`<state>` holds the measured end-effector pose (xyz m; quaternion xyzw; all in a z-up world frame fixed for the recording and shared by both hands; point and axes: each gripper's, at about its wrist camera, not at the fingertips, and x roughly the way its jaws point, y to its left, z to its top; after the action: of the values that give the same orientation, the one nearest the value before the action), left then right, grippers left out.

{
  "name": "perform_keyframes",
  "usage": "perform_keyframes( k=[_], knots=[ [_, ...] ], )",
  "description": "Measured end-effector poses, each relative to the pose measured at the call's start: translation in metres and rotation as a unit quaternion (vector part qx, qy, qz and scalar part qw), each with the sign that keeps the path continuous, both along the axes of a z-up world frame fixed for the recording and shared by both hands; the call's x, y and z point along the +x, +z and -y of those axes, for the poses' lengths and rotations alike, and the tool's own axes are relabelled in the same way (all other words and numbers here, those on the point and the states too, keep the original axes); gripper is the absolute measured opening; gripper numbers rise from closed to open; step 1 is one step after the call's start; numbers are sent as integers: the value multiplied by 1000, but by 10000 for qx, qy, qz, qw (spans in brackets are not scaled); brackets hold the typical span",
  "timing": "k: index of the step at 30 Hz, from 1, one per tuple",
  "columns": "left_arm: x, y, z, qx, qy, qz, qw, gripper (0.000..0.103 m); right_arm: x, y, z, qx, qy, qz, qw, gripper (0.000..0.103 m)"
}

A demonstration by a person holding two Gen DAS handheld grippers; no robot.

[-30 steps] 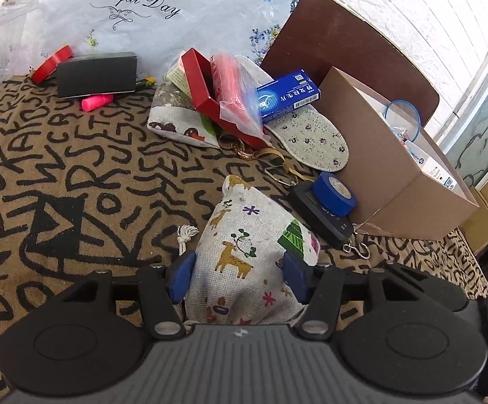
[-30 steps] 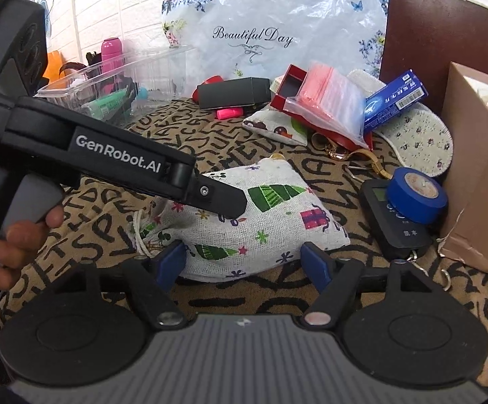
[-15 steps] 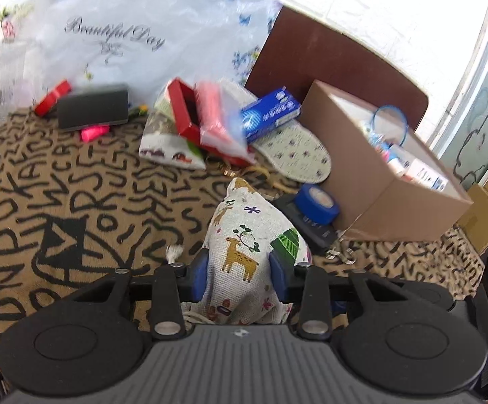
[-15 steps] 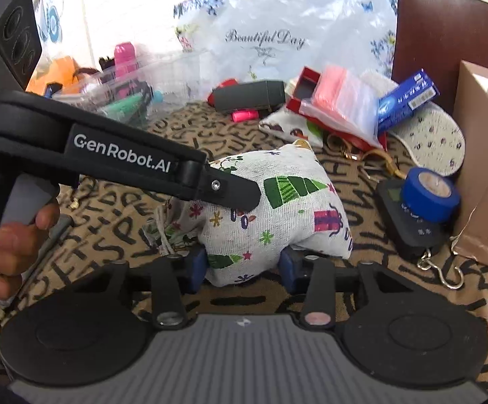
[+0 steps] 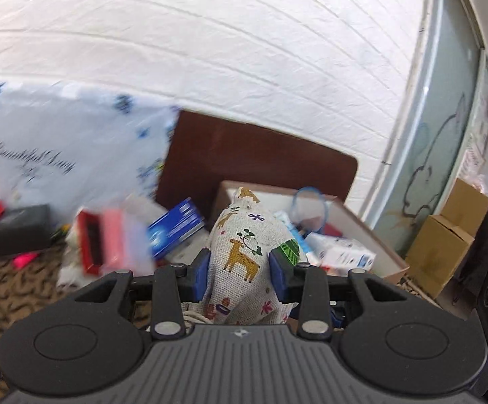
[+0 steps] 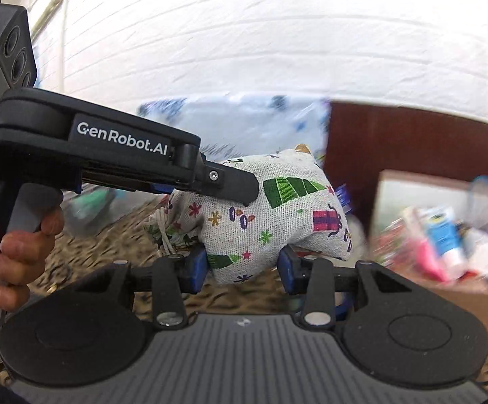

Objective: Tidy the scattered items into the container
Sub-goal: 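Carry the pouch into the cardboard box with the left tool and release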

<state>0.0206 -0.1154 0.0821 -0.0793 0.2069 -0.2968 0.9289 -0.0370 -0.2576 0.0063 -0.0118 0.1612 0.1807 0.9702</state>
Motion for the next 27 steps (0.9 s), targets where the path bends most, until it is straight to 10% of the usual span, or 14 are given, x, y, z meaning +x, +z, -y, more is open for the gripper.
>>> perform_keyframes(
  k=[24,27],
  knots=[
    [176,-8,145,-278,-739,-78,9968,39,130,10,141,310,-1640,-151,9858,41],
    [193,-21,140,-291,-479,-535,9970,72,162,-4,147,227,-1785,-680,9813,43]
  ],
)
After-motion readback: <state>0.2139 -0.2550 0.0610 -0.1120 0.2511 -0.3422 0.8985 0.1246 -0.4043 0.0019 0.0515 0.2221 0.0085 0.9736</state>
